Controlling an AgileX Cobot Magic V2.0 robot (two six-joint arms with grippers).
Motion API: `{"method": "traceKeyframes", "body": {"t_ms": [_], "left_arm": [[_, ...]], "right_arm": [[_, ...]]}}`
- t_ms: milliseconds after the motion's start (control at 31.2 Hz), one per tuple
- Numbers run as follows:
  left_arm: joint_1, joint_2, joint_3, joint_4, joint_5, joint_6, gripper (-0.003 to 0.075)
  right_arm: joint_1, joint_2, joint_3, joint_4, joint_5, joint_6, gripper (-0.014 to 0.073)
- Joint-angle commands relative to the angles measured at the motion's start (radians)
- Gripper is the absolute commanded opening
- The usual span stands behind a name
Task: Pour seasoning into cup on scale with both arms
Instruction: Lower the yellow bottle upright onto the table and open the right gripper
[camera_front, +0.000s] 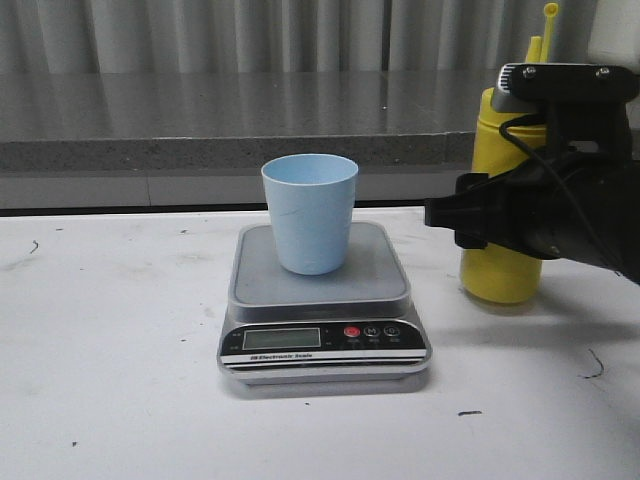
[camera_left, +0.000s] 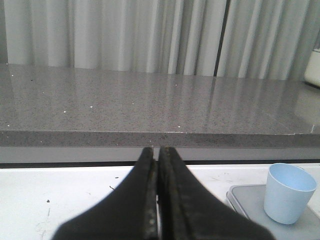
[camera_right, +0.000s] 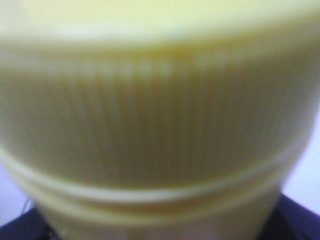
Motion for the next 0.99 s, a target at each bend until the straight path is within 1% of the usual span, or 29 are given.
{"method": "traceKeyframes", "body": {"t_ms": [0,160,449,577,673,962], "left_arm": [[0.000,-0.015,-0.024,-0.010,-0.081,-0.010,-0.0020],[0.000,-0.015,-0.024,-0.010,-0.081,-0.010,-0.0020],[0.000,-0.015,-0.024,-0.010,-0.081,-0.010,-0.0020],[0.000,-0.015,-0.024,-0.010,-0.081,-0.010,-0.0020],[0.000,-0.015,-0.024,-0.010,-0.081,-0.010,-0.0020],[0.000,-0.015,-0.024,-0.010,-0.081,-0.010,-0.0020]], "right_arm": [[-0.004,-0.032,-0.028,-0.044,-0.137,0.003,0.0122],[-0.004,-0.024,-0.028,-0.044,-0.147,0.002,0.0216],[-0.004,-0.022,-0.027,-0.043,-0.147,0.000,0.0496],[-0.004,-0.022,-0.027,-0.043,-0.147,0.000,0.0575],[-0.004,-0.022,-0.027,-0.043,-0.147,0.000,0.0594],[-0.004,-0.022,-0.027,-0.044,-0.149,0.000,0.0594]]}}
